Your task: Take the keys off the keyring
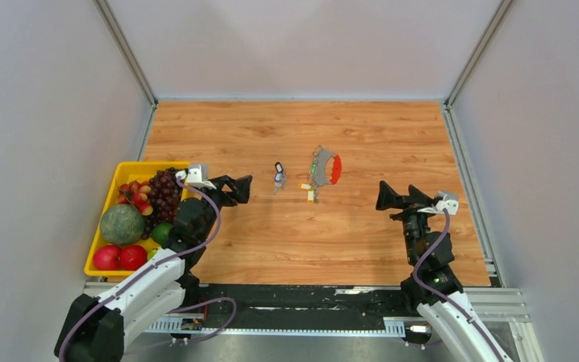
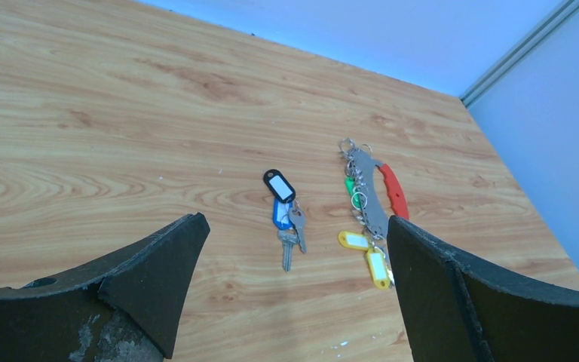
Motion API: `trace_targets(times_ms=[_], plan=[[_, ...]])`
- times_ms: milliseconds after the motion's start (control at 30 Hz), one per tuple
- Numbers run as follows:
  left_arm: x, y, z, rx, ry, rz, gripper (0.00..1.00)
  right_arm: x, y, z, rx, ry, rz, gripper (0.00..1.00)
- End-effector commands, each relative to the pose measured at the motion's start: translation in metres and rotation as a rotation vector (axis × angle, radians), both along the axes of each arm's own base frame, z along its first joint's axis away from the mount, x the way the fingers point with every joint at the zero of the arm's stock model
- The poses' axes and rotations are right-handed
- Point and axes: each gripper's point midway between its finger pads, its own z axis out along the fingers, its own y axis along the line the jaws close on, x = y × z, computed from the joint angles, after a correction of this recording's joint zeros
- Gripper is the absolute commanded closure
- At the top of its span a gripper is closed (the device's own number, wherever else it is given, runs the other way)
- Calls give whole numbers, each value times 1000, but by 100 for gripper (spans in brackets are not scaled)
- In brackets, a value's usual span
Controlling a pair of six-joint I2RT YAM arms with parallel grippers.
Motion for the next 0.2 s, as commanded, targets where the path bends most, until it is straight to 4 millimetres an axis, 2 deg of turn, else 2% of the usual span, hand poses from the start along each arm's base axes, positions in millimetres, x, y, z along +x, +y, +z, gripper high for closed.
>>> trace_targets(times_ms=[0,167], plan=[[3,0,9,-7,-43,5,0,0,-3,-1,-19,6,-20,0],[2,-4,10,-9,-54,-18,0,0,-3,-1,-20,6,-20,0]])
